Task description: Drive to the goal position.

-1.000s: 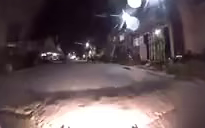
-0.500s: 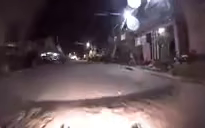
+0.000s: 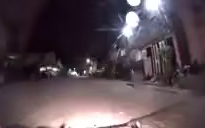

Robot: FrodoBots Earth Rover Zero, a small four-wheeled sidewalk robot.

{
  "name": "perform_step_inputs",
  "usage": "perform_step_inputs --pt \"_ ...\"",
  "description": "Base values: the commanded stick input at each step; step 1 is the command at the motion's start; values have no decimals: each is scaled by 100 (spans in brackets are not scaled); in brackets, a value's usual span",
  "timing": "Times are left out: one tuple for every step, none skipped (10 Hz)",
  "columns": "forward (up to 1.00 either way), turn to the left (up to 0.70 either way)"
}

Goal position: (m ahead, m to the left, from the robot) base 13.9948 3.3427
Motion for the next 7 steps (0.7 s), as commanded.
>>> perform_step_inputs --pt "70 0" --pt "70 0" --pt "70 0" --pt "70 0" --pt "70 0" --pt "70 0" --pt "70 0"
